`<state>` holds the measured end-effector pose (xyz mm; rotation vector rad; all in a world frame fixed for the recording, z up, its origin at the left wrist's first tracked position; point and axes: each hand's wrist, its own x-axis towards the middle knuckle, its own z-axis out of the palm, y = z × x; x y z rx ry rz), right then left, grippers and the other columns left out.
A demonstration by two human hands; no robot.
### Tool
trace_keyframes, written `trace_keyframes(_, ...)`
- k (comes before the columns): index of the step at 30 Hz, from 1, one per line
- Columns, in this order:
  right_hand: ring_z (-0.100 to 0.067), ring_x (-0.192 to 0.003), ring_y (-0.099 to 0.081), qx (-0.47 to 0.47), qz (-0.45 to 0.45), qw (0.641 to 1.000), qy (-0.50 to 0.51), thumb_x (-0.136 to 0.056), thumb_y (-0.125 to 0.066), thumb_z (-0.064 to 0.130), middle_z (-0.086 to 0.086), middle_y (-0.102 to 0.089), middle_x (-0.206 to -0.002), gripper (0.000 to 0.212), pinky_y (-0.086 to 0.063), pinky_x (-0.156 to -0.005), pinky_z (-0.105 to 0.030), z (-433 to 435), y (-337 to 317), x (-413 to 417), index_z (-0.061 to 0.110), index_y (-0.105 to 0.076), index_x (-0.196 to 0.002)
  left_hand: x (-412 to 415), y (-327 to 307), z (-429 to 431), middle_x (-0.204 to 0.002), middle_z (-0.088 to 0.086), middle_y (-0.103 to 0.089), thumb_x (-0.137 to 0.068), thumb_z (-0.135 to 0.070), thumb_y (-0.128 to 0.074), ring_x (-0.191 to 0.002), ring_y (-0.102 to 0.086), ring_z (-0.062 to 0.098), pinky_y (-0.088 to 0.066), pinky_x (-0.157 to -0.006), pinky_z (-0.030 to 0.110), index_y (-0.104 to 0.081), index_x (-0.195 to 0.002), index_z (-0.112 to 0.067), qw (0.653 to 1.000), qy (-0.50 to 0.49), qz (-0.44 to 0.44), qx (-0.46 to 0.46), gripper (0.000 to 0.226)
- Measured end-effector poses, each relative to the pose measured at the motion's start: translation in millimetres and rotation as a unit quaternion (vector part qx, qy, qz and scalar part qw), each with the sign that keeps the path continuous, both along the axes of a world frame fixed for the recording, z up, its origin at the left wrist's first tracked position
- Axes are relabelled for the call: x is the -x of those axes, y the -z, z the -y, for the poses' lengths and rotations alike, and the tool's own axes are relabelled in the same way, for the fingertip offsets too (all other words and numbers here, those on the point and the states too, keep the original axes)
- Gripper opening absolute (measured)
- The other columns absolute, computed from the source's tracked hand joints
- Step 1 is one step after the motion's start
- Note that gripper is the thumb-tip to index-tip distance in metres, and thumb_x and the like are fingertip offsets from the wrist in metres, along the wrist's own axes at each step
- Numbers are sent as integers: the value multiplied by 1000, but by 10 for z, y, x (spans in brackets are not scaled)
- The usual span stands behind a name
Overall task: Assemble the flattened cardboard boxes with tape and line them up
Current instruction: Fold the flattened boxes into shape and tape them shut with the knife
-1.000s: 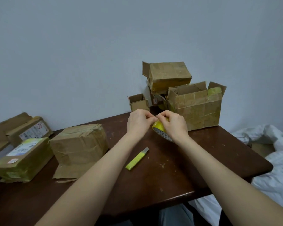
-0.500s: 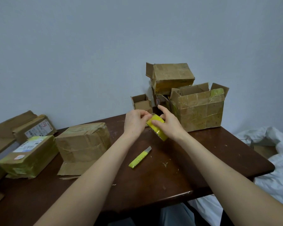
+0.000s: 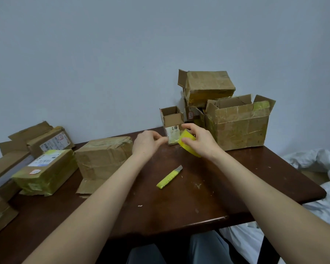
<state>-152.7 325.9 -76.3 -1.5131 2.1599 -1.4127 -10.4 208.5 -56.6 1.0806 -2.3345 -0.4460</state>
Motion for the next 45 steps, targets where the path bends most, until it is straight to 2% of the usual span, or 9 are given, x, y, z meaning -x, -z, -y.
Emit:
trace_keyframes(3, -21, -130, -47, -16, -7, 1000, 18, -92, -62, 24, -4, -55, -137, 49, -42, -102, -39, 13, 41, -24, 28, -47, -138, -105, 202, -102, -109, -1, -66, -76, -44, -73, -99, -62, 16, -52, -89, 34, -62, -117, -20, 981, 52, 183, -41, 49)
trace_keyframes(7, -23, -124, -52, -52, -61, 995, 56, -93, -59, 28, -1, -58, -134, 47, -47, -97, -40, 15, 77, -66, 30, -46, -137, -82, 502, -239, -113, 1, -64, -74, -39, -71, -97, -63, 18, -56, -84, 36, -56, -124, -20, 953, 46, 290, -78, 55)
trace_keyframes(13, -27, -107, -58, -175, -170, 964, 105, -92, -55, 25, -3, -60, -125, 45, -46, -76, -34, -140, 83, 18, 29, -43, -135, 243, 621, -373, -112, 5, -62, -82, -40, -70, -100, -62, 25, -53, -81, 35, -59, -115, -17, 984, -16, 157, -88, 42)
trace_keyframes(18, -23, -109, -57, -295, -162, 940, 56, -85, -59, 28, -1, -58, -123, 47, -52, -85, -37, -138, 132, 94, 31, -49, -131, 276, 560, -345, -115, 9, -64, -93, -28, -56, -97, -65, 28, -55, -84, 41, -64, -114, -15, 992, 2, 93, -86, 26)
trace_keyframes(26, -24, -124, -51, -39, -89, 995, 33, -98, -43, 27, -5, -54, -137, 41, -43, -103, -40, 722, -280, -836, 17, -50, -137, -654, -276, 382, -116, 6, -68, -91, 1, -40, -113, -59, 20, -39, -101, 28, -70, -111, -10, 991, -45, -92, 92, 38)
trace_keyframes(31, -29, -138, -32, -96, -65, 991, -70, -101, -36, 41, -11, -38, -147, 52, -33, -108, -44, 1320, -319, -1558, 7, -37, -140, -1356, -295, 1091, -138, 12, -53, -99, -17, -35, -127, -47, 29, -36, -104, 38, -50, -135, -9, 983, -180, 0, 40, 40)
trace_keyframes(35, -29, -148, 6, -177, -21, 982, -65, -102, -27, 46, -16, 2, -161, 70, -8, -119, -45, 1576, -90, -1766, 0, -10, -152, -1491, -43, 1216, -127, 16, -58, -100, -34, -34, -115, -54, 33, -42, -90, 38, -56, -121, -7, 978, -178, 104, -16, 41)
trace_keyframes(40, -29, -148, 10, -161, 43, 986, -22, -103, -33, 36, -15, 16, -159, 70, -6, -120, -43, 1630, -14, -1839, 0, 2, -152, -1516, -34, 1217, -126, 18, -58, -98, -37, -38, -115, -54, 34, -43, -90, 37, -55, -123, -1, 975, -192, 107, -30, 47)
trace_keyframes(45, -30, -148, 5, -138, 115, 984, 13, -102, -37, 29, -13, 19, -159, 72, -11, -120, -44, 1577, 44, -1956, 5, 9, -152, -1654, 43, 1133, -124, 16, -57, -97, -46, -42, -111, -56, 32, -46, -91, 37, -51, -127, 2, 966, -191, 4, -173, 57)
